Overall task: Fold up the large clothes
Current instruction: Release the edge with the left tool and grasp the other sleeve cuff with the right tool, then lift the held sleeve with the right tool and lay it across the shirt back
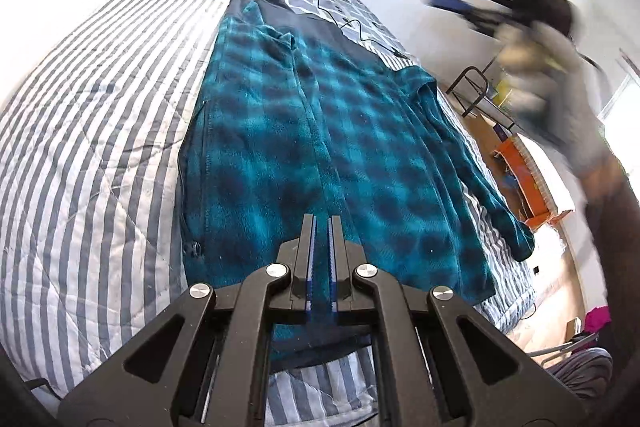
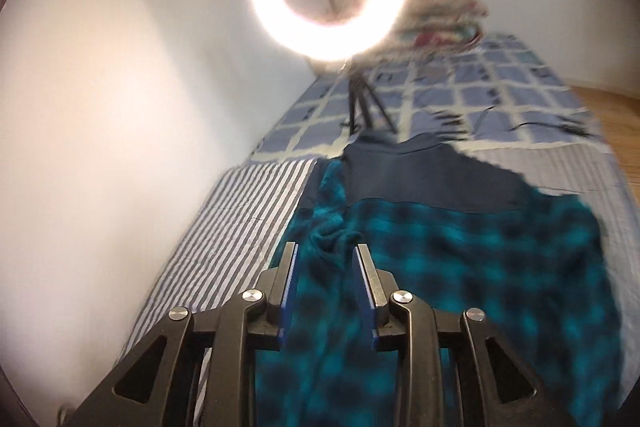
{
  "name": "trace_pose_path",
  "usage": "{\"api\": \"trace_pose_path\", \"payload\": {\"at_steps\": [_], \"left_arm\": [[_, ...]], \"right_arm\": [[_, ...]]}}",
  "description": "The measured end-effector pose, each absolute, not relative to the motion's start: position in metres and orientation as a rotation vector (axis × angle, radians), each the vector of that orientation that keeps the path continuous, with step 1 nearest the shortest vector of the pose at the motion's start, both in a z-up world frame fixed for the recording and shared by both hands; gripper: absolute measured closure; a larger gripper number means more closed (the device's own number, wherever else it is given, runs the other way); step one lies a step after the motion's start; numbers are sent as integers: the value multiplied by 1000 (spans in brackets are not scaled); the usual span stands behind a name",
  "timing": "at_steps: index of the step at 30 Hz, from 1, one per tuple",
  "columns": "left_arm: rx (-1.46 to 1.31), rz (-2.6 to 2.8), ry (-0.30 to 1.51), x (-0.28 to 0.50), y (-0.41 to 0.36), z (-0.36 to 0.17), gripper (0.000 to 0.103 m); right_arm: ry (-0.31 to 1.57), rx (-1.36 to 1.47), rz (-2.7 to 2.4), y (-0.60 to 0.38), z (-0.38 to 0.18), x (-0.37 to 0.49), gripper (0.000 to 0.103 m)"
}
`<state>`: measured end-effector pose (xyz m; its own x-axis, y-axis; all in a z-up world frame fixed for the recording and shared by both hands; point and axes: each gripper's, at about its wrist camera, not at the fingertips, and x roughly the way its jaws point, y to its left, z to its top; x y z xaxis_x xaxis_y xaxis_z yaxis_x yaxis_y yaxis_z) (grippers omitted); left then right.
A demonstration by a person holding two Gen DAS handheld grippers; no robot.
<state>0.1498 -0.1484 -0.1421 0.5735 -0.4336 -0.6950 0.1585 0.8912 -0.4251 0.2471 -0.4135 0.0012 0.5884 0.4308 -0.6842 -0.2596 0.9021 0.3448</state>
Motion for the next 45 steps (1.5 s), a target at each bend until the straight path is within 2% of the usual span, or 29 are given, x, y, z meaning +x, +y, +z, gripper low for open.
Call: {"api": "trace_pose_path", "payload": {"at_steps": [6, 14, 19, 22, 24, 26, 27, 35, 39, 41, 45], "left_arm": [[-318, -406, 990, 157, -178, -171, 101], [-83, -471, 1070, 146, -227, -214, 101], [-111, -455, 1092, 147, -227, -200, 101], [-135, -481, 1037, 143, -227, -173, 100], [-127, -507, 990, 139, -231, -152, 93], [-132, -535, 964, 140, -233, -138, 76], [-134, -550, 952, 138, -235, -130, 74], [-93, -631, 906, 146, -259, -95, 73], [-135, -624, 939, 151, -263, -109, 73], [-150, -625, 970, 153, -264, -118, 73], [-83, -629, 982, 148, -277, -130, 73]], "right_arm": [[821, 157, 308, -470, 29, 154, 64], [890, 187, 149, -545, 5, 74, 60], [922, 238, 55, -592, -14, 51, 54], [925, 281, 11, -622, -21, 39, 49], [928, 295, -30, -643, -28, 30, 48], [946, 305, -77, -664, -39, 25, 48], [955, 310, -92, -672, -44, 22, 48], [1030, 414, -216, -752, -92, -7, 48], [1026, 532, -221, -780, -104, -17, 49], [1046, 554, -228, -785, -110, -18, 52], [1117, 591, -196, -780, -125, -16, 54]]}}
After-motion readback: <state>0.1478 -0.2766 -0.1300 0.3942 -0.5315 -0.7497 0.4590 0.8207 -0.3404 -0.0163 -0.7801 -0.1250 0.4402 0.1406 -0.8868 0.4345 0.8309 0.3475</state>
